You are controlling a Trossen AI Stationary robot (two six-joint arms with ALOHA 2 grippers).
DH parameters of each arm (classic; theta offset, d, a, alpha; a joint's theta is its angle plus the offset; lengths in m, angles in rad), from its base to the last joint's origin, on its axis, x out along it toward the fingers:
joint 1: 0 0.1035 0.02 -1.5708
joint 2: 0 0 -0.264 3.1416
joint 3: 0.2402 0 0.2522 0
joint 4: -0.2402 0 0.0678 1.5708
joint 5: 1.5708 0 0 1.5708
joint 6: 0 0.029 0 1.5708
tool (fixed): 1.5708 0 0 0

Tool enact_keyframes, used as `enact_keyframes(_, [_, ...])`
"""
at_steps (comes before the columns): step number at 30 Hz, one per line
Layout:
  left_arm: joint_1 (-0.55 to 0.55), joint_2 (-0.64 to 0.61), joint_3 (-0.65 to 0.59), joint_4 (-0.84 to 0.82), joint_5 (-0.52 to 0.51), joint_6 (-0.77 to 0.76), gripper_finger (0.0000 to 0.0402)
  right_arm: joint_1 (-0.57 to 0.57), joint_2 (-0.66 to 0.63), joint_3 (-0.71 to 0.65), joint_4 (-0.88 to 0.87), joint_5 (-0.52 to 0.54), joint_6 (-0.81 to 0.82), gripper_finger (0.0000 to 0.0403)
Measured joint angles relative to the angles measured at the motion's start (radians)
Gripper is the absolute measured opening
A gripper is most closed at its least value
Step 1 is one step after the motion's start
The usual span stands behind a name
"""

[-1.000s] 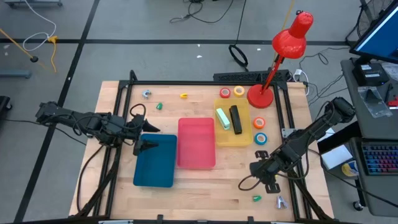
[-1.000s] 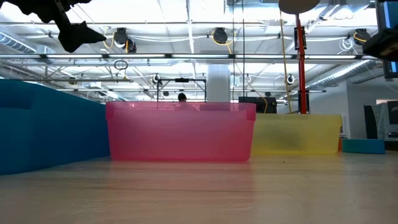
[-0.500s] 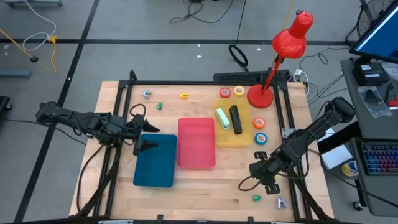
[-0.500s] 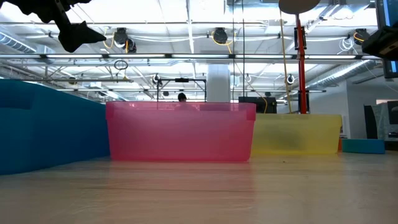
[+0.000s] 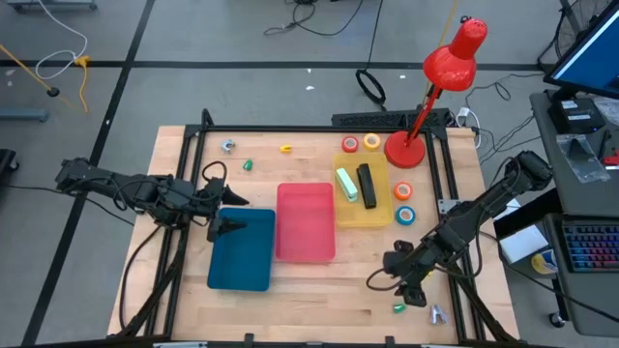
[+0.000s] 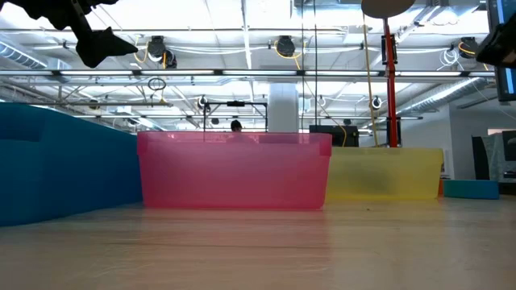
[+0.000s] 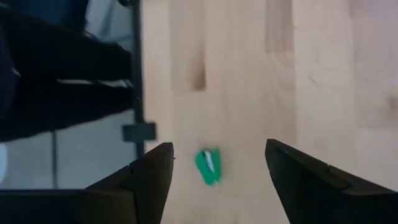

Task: Pick and place Stapler, Stapler remover, tape
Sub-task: Put the bottom green stapler into the yellow bin

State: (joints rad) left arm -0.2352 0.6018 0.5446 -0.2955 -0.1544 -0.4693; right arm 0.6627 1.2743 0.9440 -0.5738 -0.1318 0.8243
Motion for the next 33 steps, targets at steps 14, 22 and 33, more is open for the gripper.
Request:
enact_keyframes(14, [-0.003,0.0,0.0,0.011,0.106,-0.014,0.0365,0.121,0.026,0.0,0.116,0.06,0.104,0.0243])
enact_keyframes(22, [-0.002,0.0,0.0,0.012,0.128,-0.033,0.0365,0.253,0.157,0.001,0.138,0.132,0.196,0.0242])
enact_keyframes(33, [-0.002,0.0,0.0,0.013,0.129,-0.059,0.0365,0.262,0.3,0.001,0.125,0.131,0.148,0.024])
